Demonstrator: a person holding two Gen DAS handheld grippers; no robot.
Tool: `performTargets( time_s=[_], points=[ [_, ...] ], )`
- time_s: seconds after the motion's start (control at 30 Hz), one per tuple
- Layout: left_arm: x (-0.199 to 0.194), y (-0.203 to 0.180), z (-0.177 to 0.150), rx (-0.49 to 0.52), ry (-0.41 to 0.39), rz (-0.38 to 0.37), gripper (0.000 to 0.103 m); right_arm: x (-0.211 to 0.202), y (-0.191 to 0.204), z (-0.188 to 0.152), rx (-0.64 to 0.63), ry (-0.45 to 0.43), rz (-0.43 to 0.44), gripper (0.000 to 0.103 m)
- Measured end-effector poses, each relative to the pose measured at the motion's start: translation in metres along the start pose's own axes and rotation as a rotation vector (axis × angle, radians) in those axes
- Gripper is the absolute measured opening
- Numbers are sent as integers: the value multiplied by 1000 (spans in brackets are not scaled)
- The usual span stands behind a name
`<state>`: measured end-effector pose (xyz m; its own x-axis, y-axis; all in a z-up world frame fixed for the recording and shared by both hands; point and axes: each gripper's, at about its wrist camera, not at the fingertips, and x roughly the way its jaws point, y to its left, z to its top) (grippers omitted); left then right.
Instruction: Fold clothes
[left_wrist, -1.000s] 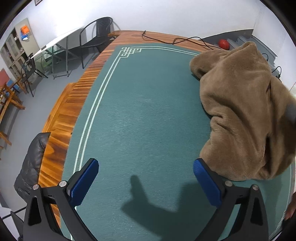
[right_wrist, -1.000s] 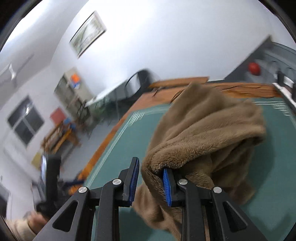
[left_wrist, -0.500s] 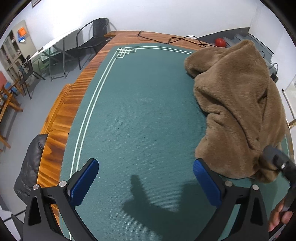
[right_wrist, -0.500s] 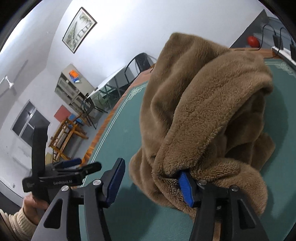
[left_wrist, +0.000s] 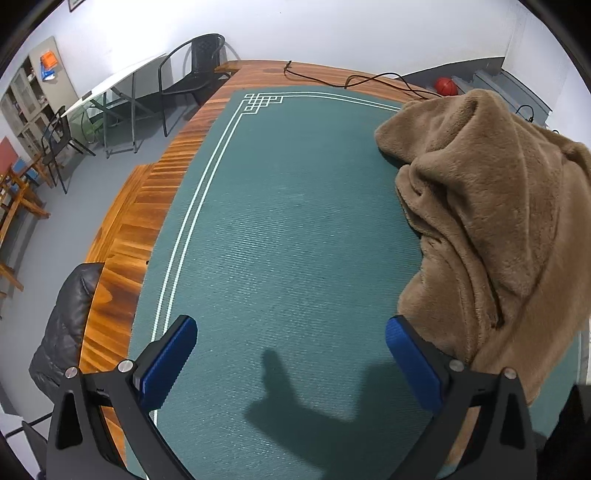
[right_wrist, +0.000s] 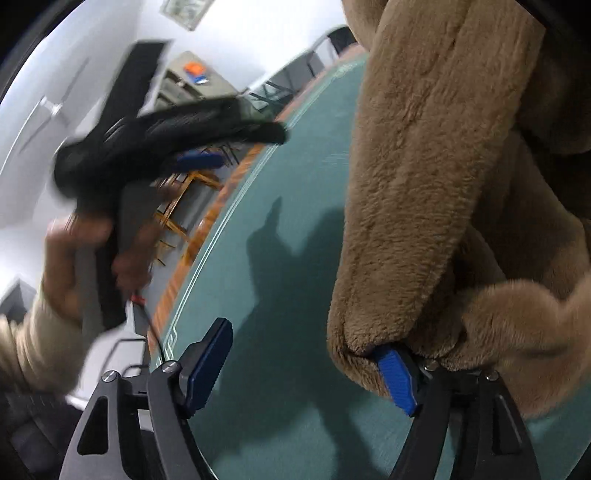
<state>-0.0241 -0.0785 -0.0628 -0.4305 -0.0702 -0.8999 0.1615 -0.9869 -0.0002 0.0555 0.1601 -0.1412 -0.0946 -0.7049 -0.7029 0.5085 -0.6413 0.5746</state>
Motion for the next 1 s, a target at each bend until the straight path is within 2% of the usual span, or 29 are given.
performTargets(
  time_s=[0.17, 0.4, 0.53, 0.73, 0.8, 0.87, 1.0],
  points=[
    [-3, 4, -2, -6, -4, 0, 102, -31, -20, -7, 93, -19, -15, 78],
    [-6, 9, -5, -15, -8, -10, 102, -99, -50, -4, 202, -167, -95, 78],
    [-9, 11, -7, -20, -13, -9, 102, -132, -76, 0, 295, -288, -128, 78],
    [-16, 17, -10, -26, -22, 3, 102, -167, -158, 11, 618, -526, -115, 78],
    [-18, 18, -12, -28, -25, 5, 102, -168, -192, 23, 710, -561, -113, 78],
    [-21, 18, -13, -29, -27, 5, 102, -163, -217, 41, 747, -570, -114, 78],
    [-29, 16, -16, -14, -40, -4, 102, -147, -260, 78, 833, -619, -27, 78]
  ],
)
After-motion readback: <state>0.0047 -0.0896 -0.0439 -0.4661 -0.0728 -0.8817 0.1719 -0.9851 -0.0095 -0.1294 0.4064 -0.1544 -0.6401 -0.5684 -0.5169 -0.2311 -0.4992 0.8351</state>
